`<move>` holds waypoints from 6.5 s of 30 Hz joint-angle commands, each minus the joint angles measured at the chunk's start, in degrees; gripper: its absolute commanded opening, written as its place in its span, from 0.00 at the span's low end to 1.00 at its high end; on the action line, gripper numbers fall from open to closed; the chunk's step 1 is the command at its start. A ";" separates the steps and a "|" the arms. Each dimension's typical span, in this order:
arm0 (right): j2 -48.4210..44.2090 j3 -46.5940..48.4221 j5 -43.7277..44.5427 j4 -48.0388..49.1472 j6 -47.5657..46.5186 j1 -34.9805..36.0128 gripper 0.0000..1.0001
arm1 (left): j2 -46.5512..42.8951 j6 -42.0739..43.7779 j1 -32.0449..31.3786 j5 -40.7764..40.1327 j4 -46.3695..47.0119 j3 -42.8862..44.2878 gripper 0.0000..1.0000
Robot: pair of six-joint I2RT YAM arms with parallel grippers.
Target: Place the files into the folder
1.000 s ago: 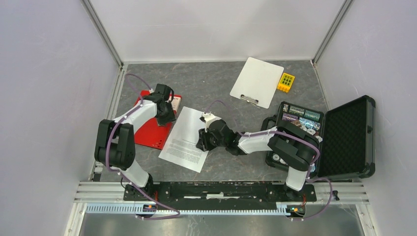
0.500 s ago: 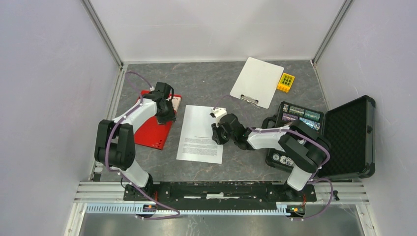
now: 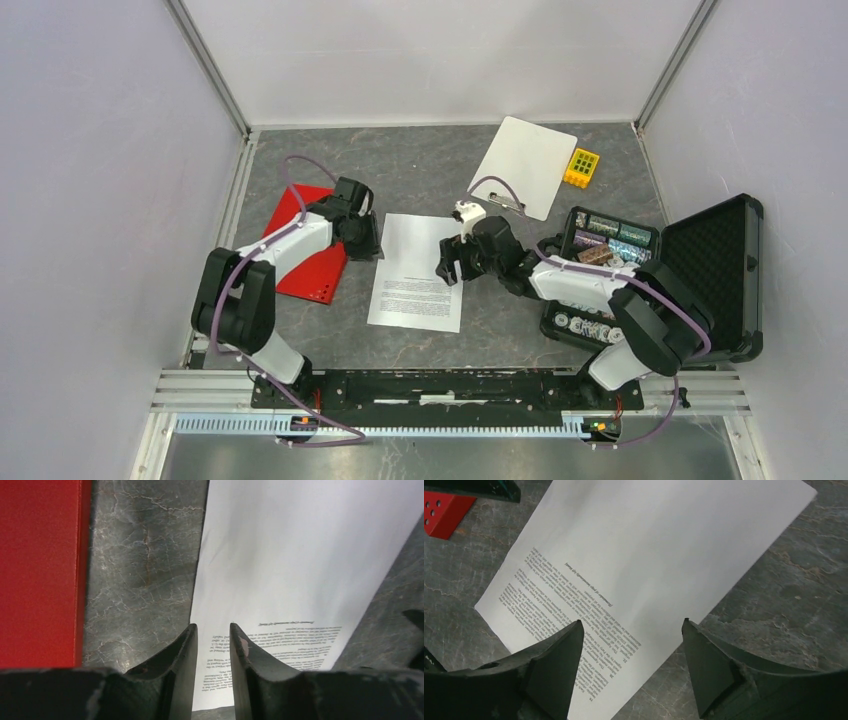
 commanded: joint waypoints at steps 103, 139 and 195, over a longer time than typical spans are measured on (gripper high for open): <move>-2.77 -15.14 3.81 19.92 25.02 -8.32 0.93 | 3.92 -8.79 -7.02 0.60 16.86 -16.91 0.06; 7.42 -21.27 -15.20 58.81 33.86 -9.99 0.91 | 3.41 -9.70 -8.12 -1.03 15.63 -16.16 0.06; -30.46 -0.57 -50.80 -5.84 -43.30 -13.14 0.00 | -37.22 66.40 -8.02 21.09 -11.89 4.53 1.00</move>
